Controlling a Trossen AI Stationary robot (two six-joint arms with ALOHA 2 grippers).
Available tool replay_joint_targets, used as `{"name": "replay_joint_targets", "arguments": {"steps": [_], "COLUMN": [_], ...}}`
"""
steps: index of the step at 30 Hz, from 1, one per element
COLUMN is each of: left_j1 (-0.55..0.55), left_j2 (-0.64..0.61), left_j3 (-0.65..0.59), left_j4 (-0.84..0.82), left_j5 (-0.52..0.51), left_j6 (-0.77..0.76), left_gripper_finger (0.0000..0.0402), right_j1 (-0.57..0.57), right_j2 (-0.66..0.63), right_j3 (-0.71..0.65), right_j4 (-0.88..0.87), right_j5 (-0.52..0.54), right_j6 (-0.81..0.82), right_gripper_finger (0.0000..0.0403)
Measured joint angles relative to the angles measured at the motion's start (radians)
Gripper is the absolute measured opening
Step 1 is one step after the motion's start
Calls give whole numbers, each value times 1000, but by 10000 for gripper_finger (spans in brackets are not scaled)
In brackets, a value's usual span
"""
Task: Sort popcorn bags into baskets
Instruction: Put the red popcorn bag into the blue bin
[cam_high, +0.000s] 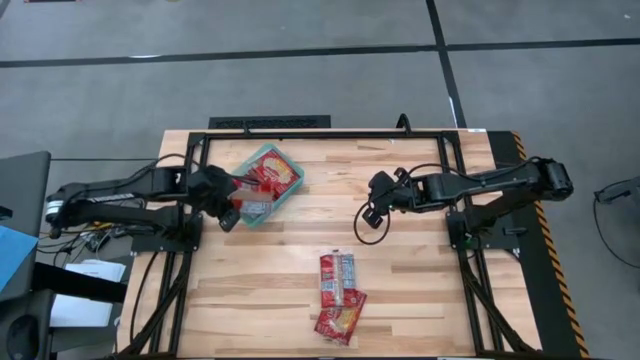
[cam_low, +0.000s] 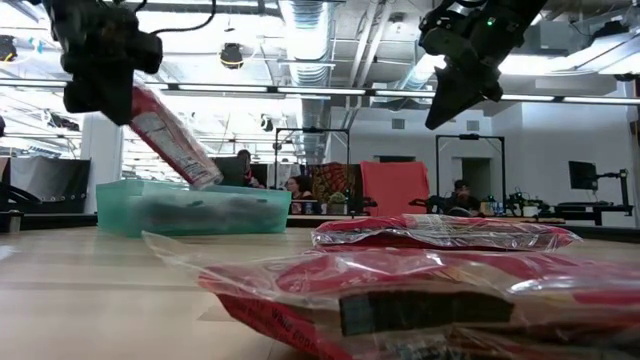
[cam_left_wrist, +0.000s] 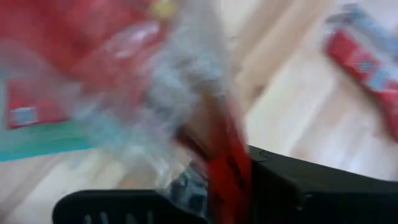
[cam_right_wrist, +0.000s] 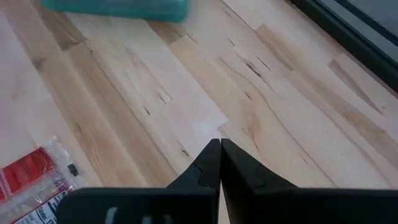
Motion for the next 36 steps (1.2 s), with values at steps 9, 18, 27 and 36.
{"name": "replay_joint_targets", "arguments": {"steps": [9,18,27,36], "left_j1": [0,34,39,-24], "left_j2": [37,26,26,40], "left_j3": [0,0,0,0], "left_j4": [-52,-160,-99,-99], "left_j5": [-153,-277,-234,-125], "left_j6": [1,-91,-148,-234], "left_gripper_finger": [86,222,262,144], "right_j1": [0,-8,-80,-105], "right_j2": [0,0,68,249], "right_j3": [0,0,-1,1], "right_j4": [12,73,384,519], "right_j5": [-55,-75,-196,-369], "right_j6": [-23,-106,-261,-274], "right_gripper_finger": [37,56,56,56]}}
